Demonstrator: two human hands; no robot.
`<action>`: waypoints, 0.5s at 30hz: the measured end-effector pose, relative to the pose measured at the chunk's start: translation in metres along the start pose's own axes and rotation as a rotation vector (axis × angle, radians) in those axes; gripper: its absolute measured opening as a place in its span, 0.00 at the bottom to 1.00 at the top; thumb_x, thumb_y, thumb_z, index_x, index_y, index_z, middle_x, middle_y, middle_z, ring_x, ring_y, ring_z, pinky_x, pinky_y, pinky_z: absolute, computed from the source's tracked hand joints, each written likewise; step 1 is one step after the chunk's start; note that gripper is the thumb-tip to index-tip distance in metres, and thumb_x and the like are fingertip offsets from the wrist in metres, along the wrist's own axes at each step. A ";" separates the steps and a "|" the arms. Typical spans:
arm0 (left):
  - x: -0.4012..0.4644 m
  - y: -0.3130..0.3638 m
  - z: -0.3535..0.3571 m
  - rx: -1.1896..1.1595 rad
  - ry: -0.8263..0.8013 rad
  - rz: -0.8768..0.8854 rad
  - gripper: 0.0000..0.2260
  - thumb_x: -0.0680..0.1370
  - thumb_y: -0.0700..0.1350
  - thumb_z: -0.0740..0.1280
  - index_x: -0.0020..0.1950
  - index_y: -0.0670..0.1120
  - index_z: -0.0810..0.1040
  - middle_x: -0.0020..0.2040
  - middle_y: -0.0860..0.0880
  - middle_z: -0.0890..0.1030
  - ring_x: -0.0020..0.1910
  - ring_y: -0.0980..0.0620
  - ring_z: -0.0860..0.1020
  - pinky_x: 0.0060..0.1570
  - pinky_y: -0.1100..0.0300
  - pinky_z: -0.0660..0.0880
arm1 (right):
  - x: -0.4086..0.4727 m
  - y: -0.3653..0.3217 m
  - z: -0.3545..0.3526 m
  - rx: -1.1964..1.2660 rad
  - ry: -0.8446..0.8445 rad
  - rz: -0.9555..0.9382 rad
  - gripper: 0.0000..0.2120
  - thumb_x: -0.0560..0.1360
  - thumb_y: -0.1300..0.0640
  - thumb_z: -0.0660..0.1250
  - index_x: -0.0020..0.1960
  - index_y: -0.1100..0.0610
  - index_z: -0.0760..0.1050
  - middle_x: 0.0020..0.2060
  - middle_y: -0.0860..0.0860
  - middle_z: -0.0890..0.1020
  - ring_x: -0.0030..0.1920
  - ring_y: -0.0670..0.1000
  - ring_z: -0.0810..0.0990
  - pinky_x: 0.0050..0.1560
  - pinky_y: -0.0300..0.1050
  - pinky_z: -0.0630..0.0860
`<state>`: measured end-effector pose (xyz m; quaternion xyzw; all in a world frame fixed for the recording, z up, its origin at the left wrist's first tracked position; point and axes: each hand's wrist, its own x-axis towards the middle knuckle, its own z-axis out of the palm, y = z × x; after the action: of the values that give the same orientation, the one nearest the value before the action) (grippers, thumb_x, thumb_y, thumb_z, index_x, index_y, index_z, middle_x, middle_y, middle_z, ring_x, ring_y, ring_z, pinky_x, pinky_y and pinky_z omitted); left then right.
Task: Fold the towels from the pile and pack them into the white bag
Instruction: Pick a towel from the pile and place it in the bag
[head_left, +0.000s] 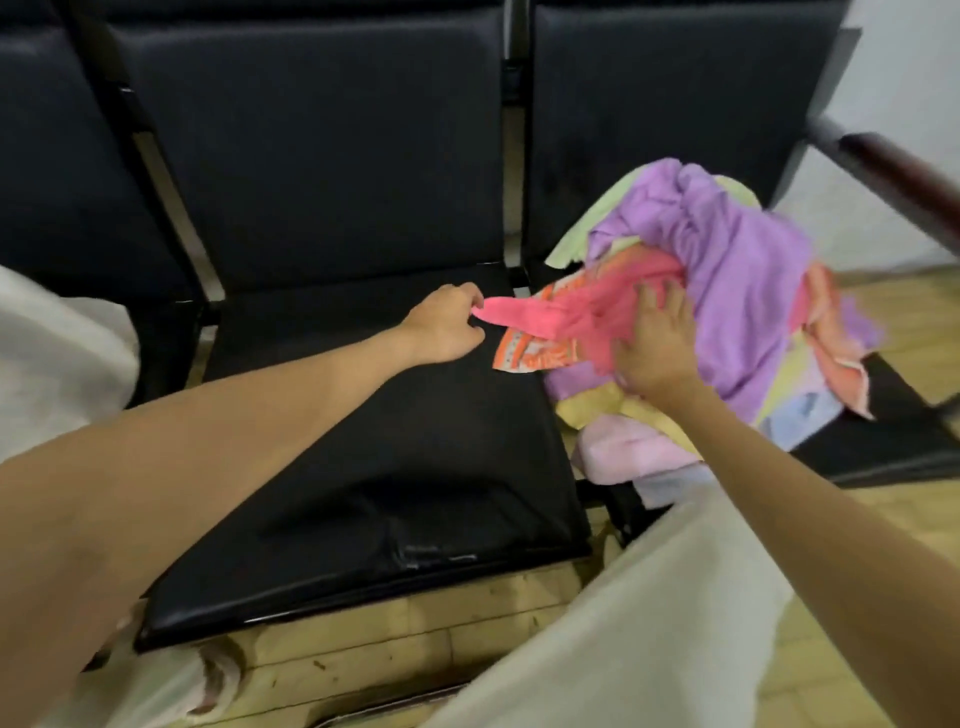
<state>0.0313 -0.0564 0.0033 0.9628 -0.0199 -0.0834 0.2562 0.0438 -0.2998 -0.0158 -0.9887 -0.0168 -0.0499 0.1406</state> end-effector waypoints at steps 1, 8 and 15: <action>0.009 0.017 0.006 0.010 -0.019 0.045 0.19 0.76 0.41 0.66 0.66 0.44 0.71 0.60 0.44 0.73 0.56 0.48 0.75 0.54 0.55 0.74 | -0.001 0.015 -0.004 0.025 0.041 0.061 0.36 0.74 0.57 0.66 0.75 0.65 0.52 0.73 0.68 0.54 0.75 0.64 0.52 0.73 0.53 0.49; 0.066 0.102 0.013 0.067 -0.069 0.264 0.16 0.76 0.40 0.66 0.65 0.42 0.73 0.57 0.43 0.76 0.53 0.45 0.76 0.54 0.53 0.74 | -0.002 0.073 0.006 0.048 0.144 0.345 0.49 0.68 0.44 0.72 0.77 0.62 0.49 0.74 0.68 0.49 0.75 0.67 0.49 0.73 0.57 0.48; 0.123 0.173 0.021 -0.011 -0.093 0.353 0.12 0.81 0.44 0.60 0.61 0.42 0.77 0.52 0.45 0.79 0.48 0.52 0.73 0.39 0.65 0.67 | 0.010 0.095 -0.004 0.221 0.346 0.276 0.11 0.68 0.54 0.70 0.44 0.61 0.80 0.58 0.60 0.72 0.58 0.60 0.70 0.57 0.51 0.65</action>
<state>0.1495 -0.2267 0.0522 0.9381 -0.1998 -0.0818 0.2708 0.0576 -0.3918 -0.0369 -0.9370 0.1373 -0.1965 0.2542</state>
